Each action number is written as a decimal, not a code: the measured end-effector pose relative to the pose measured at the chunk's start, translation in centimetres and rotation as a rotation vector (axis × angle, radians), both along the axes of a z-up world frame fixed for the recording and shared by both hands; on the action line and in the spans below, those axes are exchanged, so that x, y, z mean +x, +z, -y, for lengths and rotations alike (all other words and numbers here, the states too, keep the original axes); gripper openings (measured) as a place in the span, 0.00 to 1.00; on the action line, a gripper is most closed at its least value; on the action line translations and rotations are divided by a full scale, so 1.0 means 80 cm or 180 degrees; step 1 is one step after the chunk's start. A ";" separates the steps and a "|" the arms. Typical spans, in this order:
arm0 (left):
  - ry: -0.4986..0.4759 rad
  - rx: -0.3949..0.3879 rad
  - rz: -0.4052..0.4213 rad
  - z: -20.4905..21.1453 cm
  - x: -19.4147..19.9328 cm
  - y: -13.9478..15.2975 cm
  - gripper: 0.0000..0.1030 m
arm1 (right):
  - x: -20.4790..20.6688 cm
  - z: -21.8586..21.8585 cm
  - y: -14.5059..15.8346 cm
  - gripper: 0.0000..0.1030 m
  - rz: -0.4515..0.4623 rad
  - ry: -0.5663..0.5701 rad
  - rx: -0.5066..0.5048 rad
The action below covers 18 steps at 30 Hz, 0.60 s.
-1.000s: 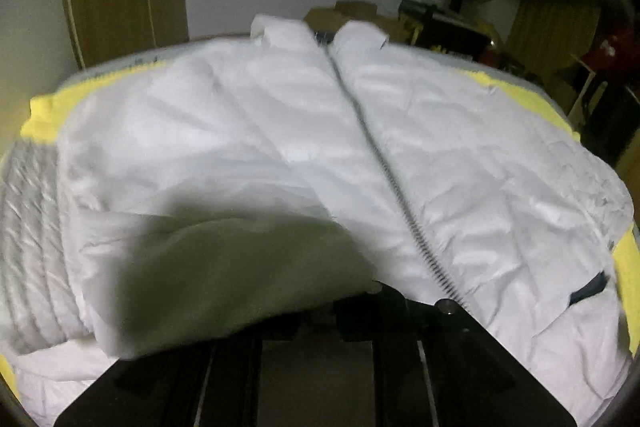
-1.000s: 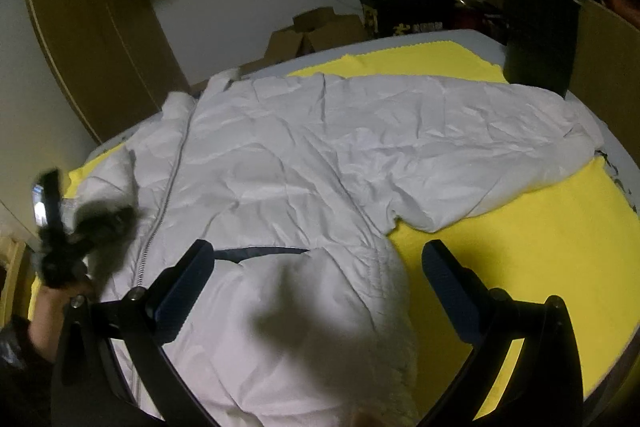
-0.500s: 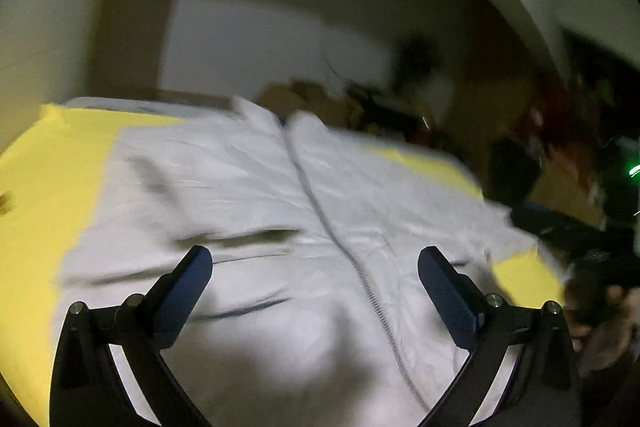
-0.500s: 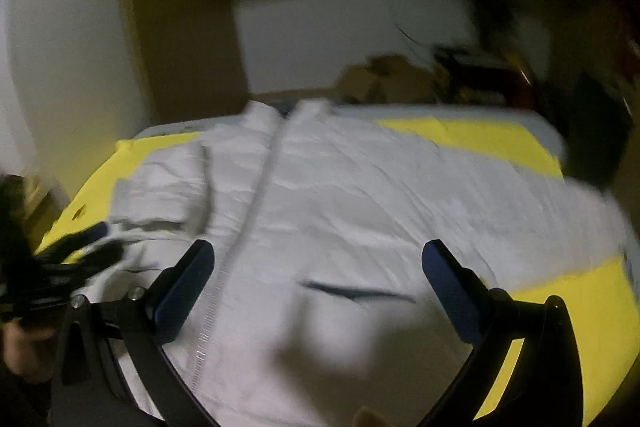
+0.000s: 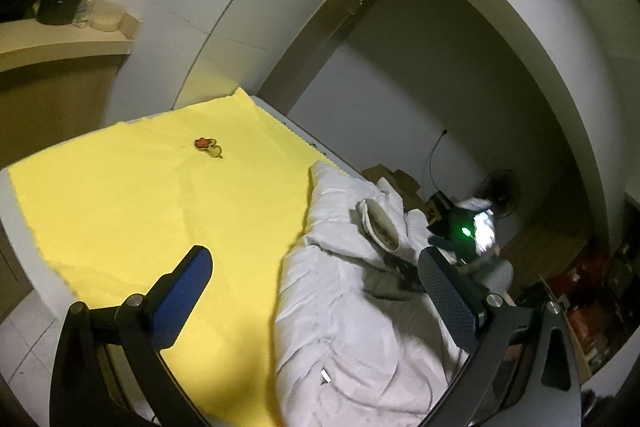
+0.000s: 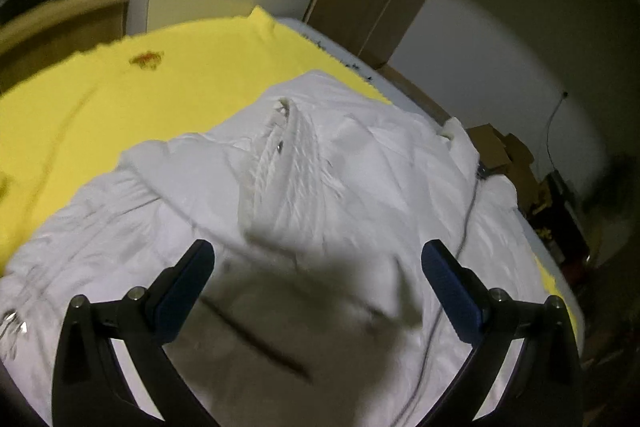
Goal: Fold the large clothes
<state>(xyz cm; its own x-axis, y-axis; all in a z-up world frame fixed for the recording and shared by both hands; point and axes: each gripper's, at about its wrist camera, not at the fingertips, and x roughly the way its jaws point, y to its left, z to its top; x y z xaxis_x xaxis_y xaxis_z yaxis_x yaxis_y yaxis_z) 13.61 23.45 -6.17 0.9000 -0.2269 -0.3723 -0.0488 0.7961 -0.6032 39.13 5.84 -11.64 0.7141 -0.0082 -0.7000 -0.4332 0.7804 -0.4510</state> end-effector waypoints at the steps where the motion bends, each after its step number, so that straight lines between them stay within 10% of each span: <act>1: -0.0007 -0.0020 0.0002 -0.001 0.000 -0.002 1.00 | 0.009 -0.006 -0.002 0.98 0.0038 -0.0008 -0.0113; 6: -0.0037 -0.0127 -0.0030 -0.011 -0.003 -0.021 1.00 | 0.028 -0.021 -0.011 0.84 -0.0120 0.0088 -0.0386; 13: -0.0124 -0.0237 -0.0130 -0.007 0.000 -0.040 1.00 | 0.026 -0.034 -0.031 0.10 -0.0250 0.0181 -0.0634; 18: -0.0088 -0.0240 -0.0142 -0.008 -0.003 -0.041 1.00 | 0.027 0.026 0.027 0.07 -0.0263 -0.0142 0.0360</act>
